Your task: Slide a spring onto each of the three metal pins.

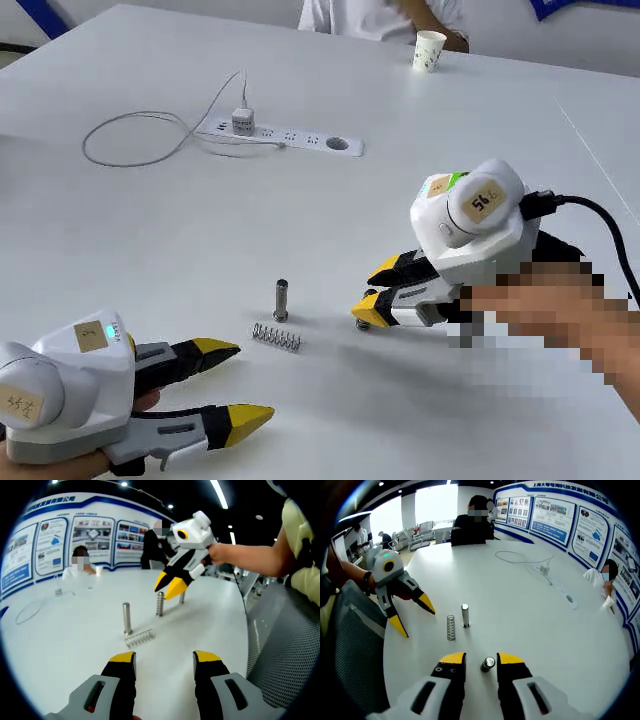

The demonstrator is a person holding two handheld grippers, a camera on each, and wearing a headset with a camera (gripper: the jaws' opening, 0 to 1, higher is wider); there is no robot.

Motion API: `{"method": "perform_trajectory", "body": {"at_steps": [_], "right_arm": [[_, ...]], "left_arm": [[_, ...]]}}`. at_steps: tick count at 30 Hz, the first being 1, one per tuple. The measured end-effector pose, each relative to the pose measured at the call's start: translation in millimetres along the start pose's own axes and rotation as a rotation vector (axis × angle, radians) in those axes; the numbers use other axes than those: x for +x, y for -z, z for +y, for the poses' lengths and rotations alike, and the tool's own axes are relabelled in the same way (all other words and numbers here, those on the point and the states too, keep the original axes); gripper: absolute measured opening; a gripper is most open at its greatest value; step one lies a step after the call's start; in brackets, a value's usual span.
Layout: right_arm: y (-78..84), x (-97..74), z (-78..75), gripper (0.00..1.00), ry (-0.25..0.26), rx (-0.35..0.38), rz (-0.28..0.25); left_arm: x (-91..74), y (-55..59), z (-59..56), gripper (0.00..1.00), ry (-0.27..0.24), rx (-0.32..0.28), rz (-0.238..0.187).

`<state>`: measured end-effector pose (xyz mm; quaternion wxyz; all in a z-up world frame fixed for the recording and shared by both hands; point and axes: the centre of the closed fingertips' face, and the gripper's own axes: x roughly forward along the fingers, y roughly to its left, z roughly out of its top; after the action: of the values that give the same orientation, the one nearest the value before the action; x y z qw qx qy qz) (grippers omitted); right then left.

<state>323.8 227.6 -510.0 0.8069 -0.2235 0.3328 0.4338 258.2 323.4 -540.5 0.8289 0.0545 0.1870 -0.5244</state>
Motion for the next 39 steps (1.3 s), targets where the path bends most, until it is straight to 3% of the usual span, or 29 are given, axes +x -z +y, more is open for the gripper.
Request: {"method": "perform_trajectory", "body": {"at_steps": [11, 29, 39], "right_arm": [[-10.4, 5.8, 14.4, 0.25, -0.02, -0.027, -0.005], [-16.2, 28.0, 43.5, 0.24, -0.08, -0.047, 0.002], [-15.5, 40.0, 52.4, 0.23, -0.097, -0.045, 0.008]], "left_arm": [[-1.5, -1.2, 0.8, 0.47, -0.001, 0.002, -0.007], [-4.7, -0.6, 3.3, 0.47, -0.016, -0.002, -0.015], [-6.5, -0.8, 4.2, 0.47, -0.023, -0.004, -0.013]]}}
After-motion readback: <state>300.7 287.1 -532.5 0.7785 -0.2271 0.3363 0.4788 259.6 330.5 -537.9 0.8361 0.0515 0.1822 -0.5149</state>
